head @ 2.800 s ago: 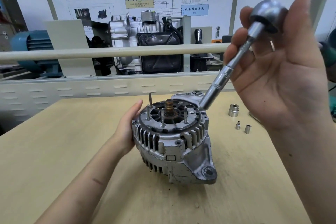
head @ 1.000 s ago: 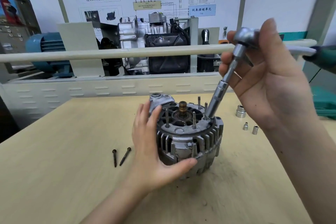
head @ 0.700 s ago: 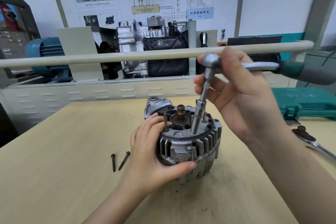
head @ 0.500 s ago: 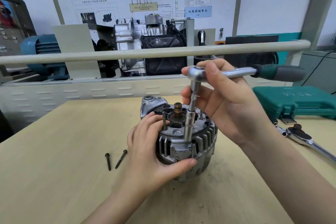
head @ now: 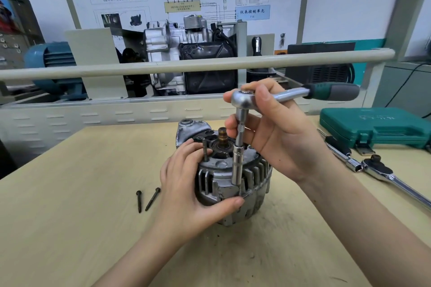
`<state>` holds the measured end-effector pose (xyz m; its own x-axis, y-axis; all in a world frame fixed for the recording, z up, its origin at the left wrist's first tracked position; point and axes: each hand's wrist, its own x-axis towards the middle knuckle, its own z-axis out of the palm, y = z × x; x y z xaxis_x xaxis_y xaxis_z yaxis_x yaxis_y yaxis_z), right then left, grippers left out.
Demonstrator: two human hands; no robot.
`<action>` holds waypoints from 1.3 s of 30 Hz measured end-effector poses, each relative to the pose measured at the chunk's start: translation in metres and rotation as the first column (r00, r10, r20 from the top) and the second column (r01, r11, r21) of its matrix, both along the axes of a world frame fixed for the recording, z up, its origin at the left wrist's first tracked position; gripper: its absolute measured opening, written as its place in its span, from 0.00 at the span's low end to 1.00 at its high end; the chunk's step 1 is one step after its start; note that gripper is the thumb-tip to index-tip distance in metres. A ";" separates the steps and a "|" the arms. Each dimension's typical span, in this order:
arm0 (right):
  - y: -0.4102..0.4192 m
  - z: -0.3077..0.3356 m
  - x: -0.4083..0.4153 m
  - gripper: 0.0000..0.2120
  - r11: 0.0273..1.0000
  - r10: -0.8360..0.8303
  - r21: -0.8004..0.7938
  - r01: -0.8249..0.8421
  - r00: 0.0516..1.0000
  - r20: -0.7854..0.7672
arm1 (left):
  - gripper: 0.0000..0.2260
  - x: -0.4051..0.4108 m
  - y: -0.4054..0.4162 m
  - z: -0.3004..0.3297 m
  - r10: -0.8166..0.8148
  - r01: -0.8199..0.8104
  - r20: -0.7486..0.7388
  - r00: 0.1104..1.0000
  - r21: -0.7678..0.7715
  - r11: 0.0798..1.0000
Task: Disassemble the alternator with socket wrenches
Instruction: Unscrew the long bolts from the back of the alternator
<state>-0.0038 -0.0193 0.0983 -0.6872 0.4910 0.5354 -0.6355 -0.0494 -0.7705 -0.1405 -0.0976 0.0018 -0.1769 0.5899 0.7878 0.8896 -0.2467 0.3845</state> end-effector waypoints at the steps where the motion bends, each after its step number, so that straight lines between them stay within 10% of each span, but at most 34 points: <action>1: 0.001 0.000 0.001 0.14 1.000 0.007 -0.002 -0.007 1.000 0.006 | 0.34 0.001 -0.002 0.000 -0.034 0.034 0.026 0.999 0.010 0.999; 7: 0.001 0.001 -0.003 0.17 0.997 0.073 -0.007 -0.073 0.996 0.052 | 0.13 0.003 -0.016 0.045 -0.283 0.271 0.148 0.948 0.091 0.958; 14: -0.001 0.002 -0.003 0.17 0.994 0.100 -0.047 -0.099 0.995 0.025 | 0.09 -0.005 -0.005 0.095 -0.444 0.464 0.151 0.883 -0.419 0.781; 20: -0.010 -0.002 -0.007 0.02 0.997 -0.024 -0.078 0.019 0.997 -0.069 | 0.17 -0.006 0.003 0.074 -0.476 0.563 0.330 0.815 -0.258 0.785; 35: -0.037 -0.011 -0.018 0.09 0.850 -0.499 0.040 0.526 0.827 -0.259 | 0.19 -0.004 0.004 0.064 -0.498 0.556 0.281 0.820 -0.185 0.811; 39: -0.042 -0.005 -0.017 0.08 0.932 -0.359 -0.106 0.345 0.920 -0.157 | 0.20 -0.005 0.004 0.063 -0.509 0.562 0.275 0.816 -0.169 0.810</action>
<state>-0.0212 -0.0610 0.0932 -0.3640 0.7278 0.5813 -0.7440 0.1482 -0.6515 -0.1454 -0.0934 0.0652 0.0799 0.7981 0.5972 0.5349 -0.5399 0.6499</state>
